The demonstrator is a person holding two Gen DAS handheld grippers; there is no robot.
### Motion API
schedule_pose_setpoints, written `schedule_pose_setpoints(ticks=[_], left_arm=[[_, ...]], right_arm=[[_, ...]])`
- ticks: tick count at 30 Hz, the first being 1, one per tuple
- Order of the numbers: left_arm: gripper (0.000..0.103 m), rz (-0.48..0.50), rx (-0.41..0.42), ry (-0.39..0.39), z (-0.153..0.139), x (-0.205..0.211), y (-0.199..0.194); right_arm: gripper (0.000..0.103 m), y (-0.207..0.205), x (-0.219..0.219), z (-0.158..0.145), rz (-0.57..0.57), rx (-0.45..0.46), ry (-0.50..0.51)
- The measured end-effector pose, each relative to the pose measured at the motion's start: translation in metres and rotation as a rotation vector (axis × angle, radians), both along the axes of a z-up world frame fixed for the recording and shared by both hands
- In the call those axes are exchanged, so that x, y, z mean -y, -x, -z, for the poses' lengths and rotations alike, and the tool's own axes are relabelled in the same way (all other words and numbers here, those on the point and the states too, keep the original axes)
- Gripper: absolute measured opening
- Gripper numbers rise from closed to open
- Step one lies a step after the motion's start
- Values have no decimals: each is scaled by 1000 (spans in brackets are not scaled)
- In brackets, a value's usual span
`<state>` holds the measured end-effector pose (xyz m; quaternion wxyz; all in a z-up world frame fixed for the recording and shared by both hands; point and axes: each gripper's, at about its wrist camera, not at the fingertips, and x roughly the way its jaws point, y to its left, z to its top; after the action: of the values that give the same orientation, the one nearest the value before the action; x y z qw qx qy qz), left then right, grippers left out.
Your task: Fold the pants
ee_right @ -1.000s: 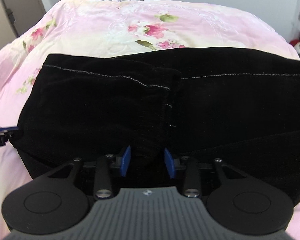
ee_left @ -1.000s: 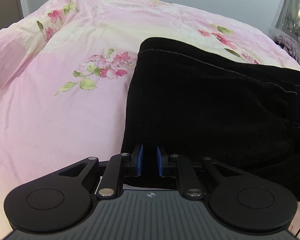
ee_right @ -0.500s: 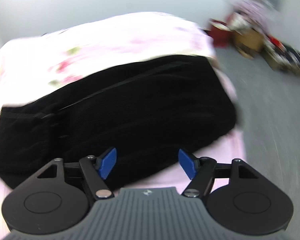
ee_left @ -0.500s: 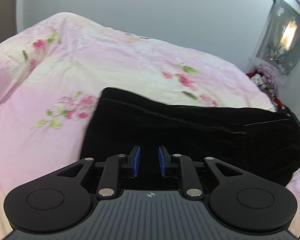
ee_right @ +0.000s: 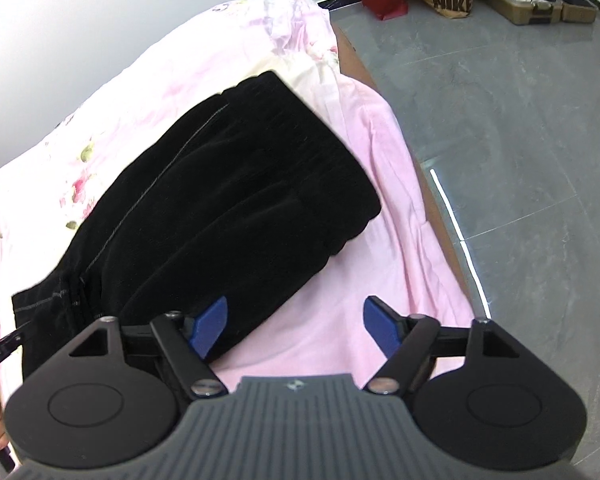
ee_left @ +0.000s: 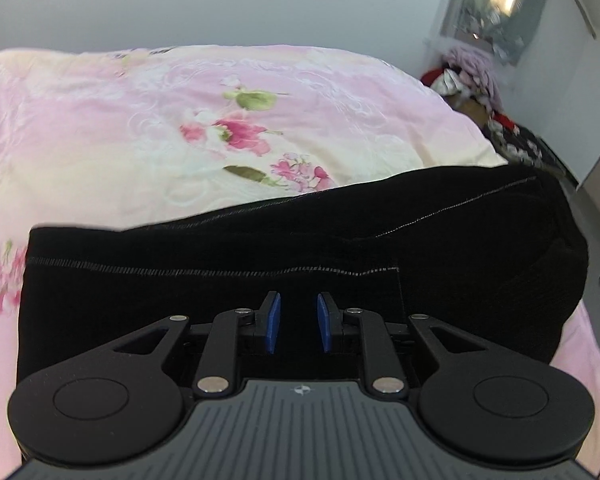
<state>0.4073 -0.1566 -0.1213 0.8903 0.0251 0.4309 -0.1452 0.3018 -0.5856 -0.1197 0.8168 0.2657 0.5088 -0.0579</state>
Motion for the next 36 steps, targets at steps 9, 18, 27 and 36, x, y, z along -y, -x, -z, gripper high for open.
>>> schedule_pose_setpoints(ticks=[9,18,27,36], left_arm=[[22,10,-79,-94,40,20,-22],[22,58,-127,-154,30,27,-29],[22,128,-117,-35,-1,47,-37],[28,57,-165,-33,41,72,-58]], right_arm=[[76,-21,55,26,125,64,-202],[63,-45,77,88,192,85,-405],[52,-56,66,94,168,141,-382],[29,-56,37,-3,43,238,-195]])
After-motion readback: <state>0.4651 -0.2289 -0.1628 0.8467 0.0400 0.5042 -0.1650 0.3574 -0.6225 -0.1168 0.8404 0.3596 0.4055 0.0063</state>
